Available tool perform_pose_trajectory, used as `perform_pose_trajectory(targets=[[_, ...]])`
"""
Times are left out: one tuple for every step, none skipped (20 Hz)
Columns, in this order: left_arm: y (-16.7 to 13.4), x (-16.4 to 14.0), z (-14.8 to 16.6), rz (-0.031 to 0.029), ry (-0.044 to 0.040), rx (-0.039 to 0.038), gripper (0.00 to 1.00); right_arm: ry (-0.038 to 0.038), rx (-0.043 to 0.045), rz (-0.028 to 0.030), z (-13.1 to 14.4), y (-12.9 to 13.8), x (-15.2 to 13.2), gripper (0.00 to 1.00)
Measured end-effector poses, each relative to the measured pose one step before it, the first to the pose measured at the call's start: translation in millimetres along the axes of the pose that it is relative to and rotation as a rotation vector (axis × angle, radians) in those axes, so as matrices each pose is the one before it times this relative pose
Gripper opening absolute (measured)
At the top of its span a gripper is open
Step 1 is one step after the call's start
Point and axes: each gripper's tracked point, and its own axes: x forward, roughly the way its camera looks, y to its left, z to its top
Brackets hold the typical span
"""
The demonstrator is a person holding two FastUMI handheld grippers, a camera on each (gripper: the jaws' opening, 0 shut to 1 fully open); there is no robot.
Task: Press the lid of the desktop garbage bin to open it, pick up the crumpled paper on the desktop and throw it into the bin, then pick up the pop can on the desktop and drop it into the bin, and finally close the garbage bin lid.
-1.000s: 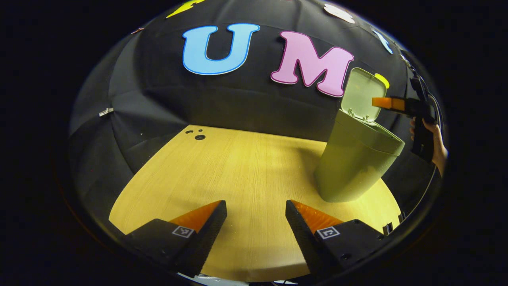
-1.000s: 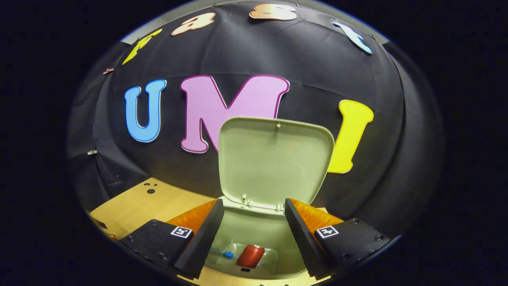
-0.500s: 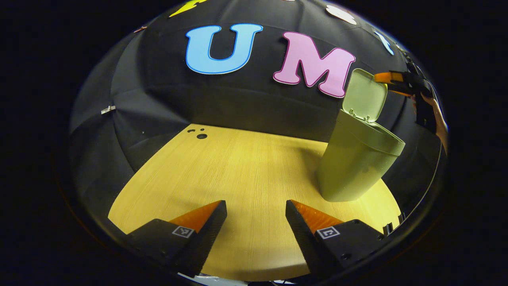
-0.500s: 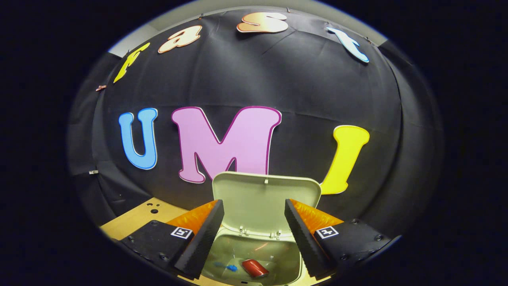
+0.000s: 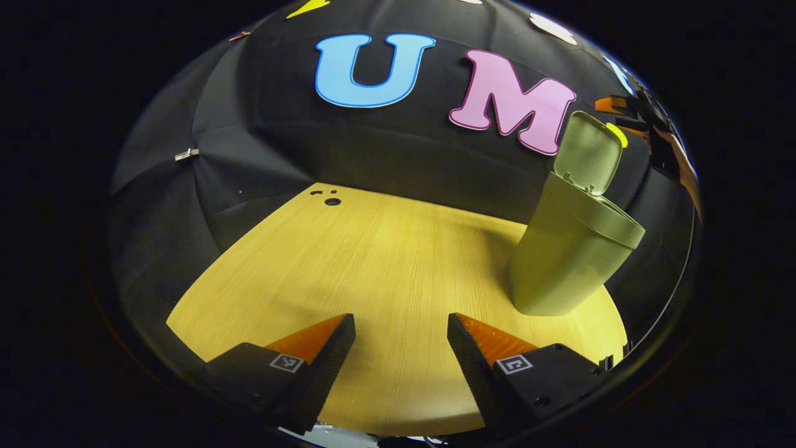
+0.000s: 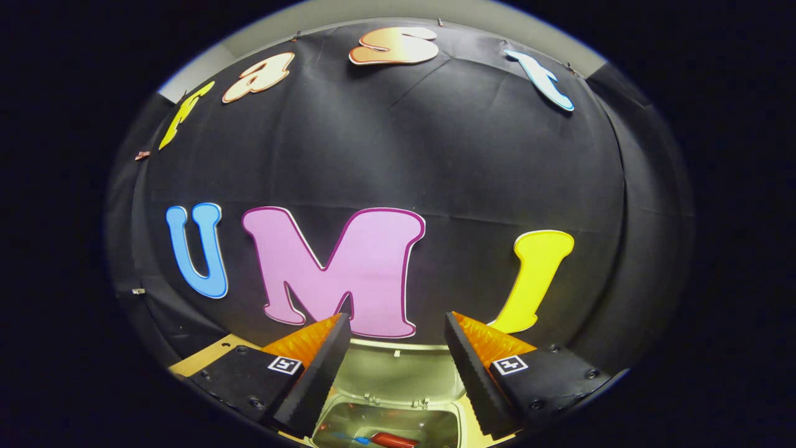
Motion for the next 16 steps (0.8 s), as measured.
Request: perform_pose_trajectory(targets=[[1.33,-1.46,-0.1,0.01233,-0.00402,-0.00699,0.96,0.01088,0.00688,-0.00038,-2.72,-1.0,6.08,0.95],[0.62,-1.17,-0.64,0.01274,-0.00337,-0.00748,0.96,0.00823,0.00827,0.0025,-1.38,0.38,6.28,0.95],[1.24,-0.94,-1.44,0.01217,-0.00189,-0.00979,0.96,0.00757,0.00663,0.0024,-1.39,-0.61,7.55,0.95],[-0.72,-0.48,-1.1,0.00913,-0.00142,-0.01048,0.96,0.00848,0.00216,0.00159,-2.74,-1.05,5.09,0.95],[-0.89,-1.23,-1.41,0.00752,-0.00005,-0.01105,0.96,0.00379,0.00172,-0.00033,-1.75,-1.39,5.21,0.95],[-1.09,-1.27,-2.45,0.0069,0.0017,-0.00841,0.96,0.00486,0.00123,0.00541,-2.27,-0.11,4.64,0.95],[0.08,-0.75,-1.31,0.00713,0.00079,-0.00757,0.96,0.0085,-0.00072,0.00576,-3.96,-0.26,3.7,0.95],[-0.78,-1.09,-0.78,0.00524,-0.00205,-0.00269,0.96,0.0122,0.00005,0.00085,-4.35,-2.4,2.68,0.95],[-0.51,-1.6,-0.47,0.00965,-0.00167,0.00102,0.96,0.01594,0.00407,0.00613,-5.3,-0.26,2.76,0.95],[0.65,0.66,0.4,0.01154,-0.00157,0.00083,0.96,0.00238,0.02006,0.01595,0.13,1.81,0.16,0.95],[0.72,-0.18,-0.22,0.01001,-0.00118,-0.0013,0.96,0.00114,0.0209,0.00121,-1.46,-2.59,1.34,0.96],[-0.55,-0.67,1.03,0.01018,-0.00008,-0.00368,0.96,0.00647,0.01625,0.00711,-0.28,-0.23,-0.09,0.95],[-0.91,-0.54,0.95,0.00707,-0.00224,-0.00561,0.96,-0.00323,-0.00511,0.00897,0.05,-0.33,-0.14,0.96],[-2.45,-1.11,3.64,0.00443,-0.01104,-0.00533,0.96,0.00421,-0.00744,0.00757,-2.33,0.07,-2.03,0.96],[-3.97,-0.16,5.37,0.00205,-0.01366,-0.00128,0.96,0.00097,-0.00584,0.00668,-0.23,2.19,-4.72,0.96],[-3.79,-0.42,5.11,0.00268,-0.01039,0.00417,0.96,0.00544,-0.00198,0.00602,-2.09,1.1,-4.63,0.96]])
